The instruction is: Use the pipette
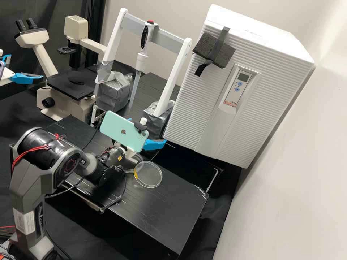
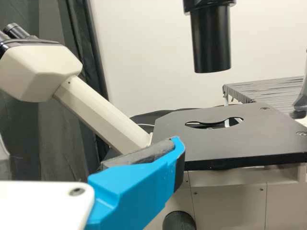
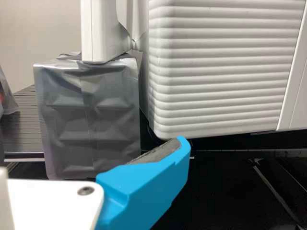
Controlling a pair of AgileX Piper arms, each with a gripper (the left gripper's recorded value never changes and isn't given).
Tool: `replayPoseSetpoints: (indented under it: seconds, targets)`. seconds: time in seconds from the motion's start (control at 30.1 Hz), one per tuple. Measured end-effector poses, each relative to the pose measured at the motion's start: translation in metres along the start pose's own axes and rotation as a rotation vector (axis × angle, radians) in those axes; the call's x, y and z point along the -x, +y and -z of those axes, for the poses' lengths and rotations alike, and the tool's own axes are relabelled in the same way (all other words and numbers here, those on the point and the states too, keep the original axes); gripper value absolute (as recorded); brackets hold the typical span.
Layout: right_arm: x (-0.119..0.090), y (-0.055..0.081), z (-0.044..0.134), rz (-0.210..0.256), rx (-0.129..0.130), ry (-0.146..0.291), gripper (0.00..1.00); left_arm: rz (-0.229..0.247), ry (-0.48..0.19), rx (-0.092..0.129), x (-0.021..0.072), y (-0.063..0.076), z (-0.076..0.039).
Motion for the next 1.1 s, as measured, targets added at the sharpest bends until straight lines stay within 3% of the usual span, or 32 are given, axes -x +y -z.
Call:
replayPoseSetpoints:
  seconds: [0.33,0.5,0.53,0.76,1.1]
  targets:
    - [0.000,0.000,0.000,0.000,0.000,0.000,1.00,0.000,0.000,0.000,0.0000,0.000,0.000]
    - [0.000,0.000,0.000,0.000,0.000,0.000,1.00,-0.014,-0.031,0.003,0.0045,0.005,-0.008]
    - [0.000,0.000,0.000,0.000,0.000,0.000,1.00,-0.023,-0.043,0.018,0.0069,0.008,-0.011]
    - [0.000,0.000,0.000,0.000,0.000,0.000,1.00,-0.080,-0.225,0.030,0.0283,0.027,-0.055]
    - [0.000,0.000,0.000,0.000,0.000,0.000,1.00,-0.135,-0.472,0.032,0.0574,0.042,-0.110]
